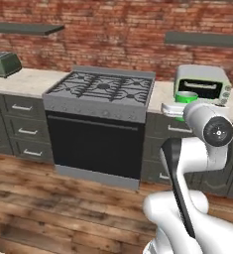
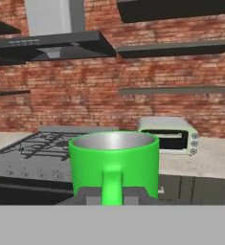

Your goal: Open the cabinet directly in front. Then move the liquor and the mug to the dining counter with the jar on it.

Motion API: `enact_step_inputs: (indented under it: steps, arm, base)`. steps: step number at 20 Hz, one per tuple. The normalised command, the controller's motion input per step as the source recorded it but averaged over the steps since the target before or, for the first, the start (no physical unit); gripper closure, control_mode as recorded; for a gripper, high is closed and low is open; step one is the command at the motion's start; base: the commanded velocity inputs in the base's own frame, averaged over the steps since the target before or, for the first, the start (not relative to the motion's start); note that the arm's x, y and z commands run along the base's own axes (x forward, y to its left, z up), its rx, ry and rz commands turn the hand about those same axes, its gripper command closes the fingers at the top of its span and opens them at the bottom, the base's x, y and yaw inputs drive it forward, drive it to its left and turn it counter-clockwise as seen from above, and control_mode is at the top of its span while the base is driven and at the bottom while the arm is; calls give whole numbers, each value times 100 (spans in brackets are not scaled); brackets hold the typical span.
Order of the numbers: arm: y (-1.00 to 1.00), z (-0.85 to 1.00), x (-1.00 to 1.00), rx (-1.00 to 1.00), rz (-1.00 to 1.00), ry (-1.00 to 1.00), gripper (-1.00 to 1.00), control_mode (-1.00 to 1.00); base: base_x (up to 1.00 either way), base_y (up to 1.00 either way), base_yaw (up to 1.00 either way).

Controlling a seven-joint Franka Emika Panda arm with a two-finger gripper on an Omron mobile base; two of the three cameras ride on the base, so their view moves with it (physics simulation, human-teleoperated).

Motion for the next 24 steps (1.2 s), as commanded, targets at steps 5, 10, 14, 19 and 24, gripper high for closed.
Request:
enact_step_inputs:
  steps: [5, 10, 14, 19, 24]
  arm:
    - [0, 0, 0, 0, 0, 0, 100, 100]
    - [0, 0, 0, 0, 0, 0, 100, 100]
    - [0, 0, 0, 0, 0, 0, 100, 100]
    - [0, 0, 0, 0, 0, 0, 100, 100]
    - [0, 0, 0, 0, 0, 0, 100, 100]
  base:
    - [-32, 14, 71]
    - [-31, 14, 66]
    - [-44, 4, 60]
    - [-72, 0, 47]
    - [-53, 7, 44]
